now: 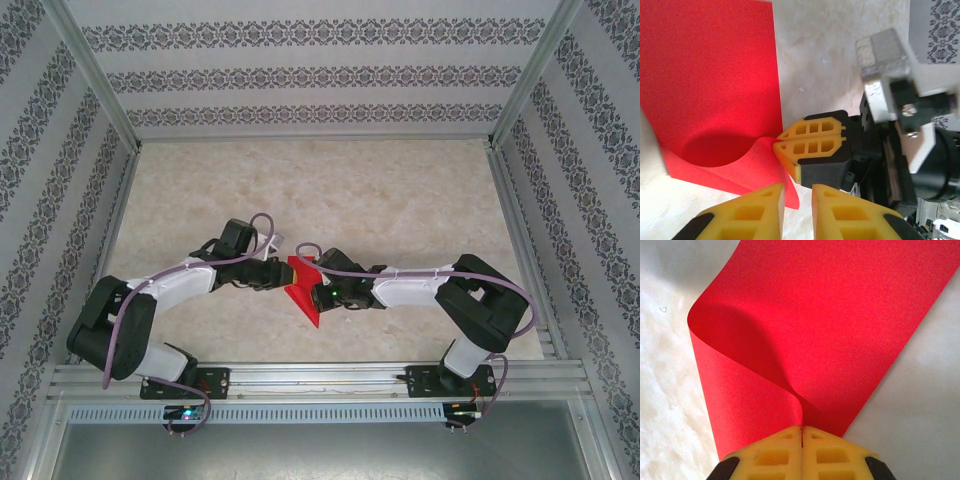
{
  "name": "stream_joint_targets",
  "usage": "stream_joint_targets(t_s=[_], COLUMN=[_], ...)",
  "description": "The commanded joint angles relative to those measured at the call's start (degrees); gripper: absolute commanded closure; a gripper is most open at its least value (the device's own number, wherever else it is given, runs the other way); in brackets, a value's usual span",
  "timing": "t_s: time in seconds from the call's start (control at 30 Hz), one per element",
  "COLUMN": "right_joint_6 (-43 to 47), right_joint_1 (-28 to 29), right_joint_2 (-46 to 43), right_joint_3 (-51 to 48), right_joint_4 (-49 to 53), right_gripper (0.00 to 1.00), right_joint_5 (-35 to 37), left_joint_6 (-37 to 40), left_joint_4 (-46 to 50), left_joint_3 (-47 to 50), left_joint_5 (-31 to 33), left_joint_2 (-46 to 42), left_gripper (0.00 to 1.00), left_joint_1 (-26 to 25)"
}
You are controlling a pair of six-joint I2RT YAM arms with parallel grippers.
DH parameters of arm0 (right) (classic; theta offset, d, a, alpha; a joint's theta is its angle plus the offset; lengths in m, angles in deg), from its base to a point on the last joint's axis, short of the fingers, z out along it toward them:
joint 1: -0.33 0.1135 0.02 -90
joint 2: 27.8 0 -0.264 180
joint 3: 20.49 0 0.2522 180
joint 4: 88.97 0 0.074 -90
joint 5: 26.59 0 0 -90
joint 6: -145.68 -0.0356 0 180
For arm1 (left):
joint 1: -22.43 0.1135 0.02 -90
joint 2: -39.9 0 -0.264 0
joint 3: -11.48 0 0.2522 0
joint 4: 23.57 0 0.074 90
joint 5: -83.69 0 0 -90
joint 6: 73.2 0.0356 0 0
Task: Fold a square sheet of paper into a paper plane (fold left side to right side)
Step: Third fold the triangle at the center of the table.
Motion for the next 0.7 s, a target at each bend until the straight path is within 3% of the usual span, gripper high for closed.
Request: stream_joint_targets(t_s=[0.0,0.67], right_joint_6=[-0.08,-0.17], right_joint_1=[-0.31,-0.31], right_joint_2=[3.67,4.51], right_joint_3=[-0.97,-0.84], right_joint_4=[6.81,7.72], right_gripper=[1.00,1.00], right_joint_5=[0.16,0.25], left_joint_6=[-1.96,-1.36], left_joint_4=[-4.85,-7.72], left_joint_3=[0.15,0.74], left_joint_5=[-0.52,3.60], left_joint_2=[2.37,10.96], left_gripper=[0.80,0.81], left_joint_1=[-2.75,-4.57])
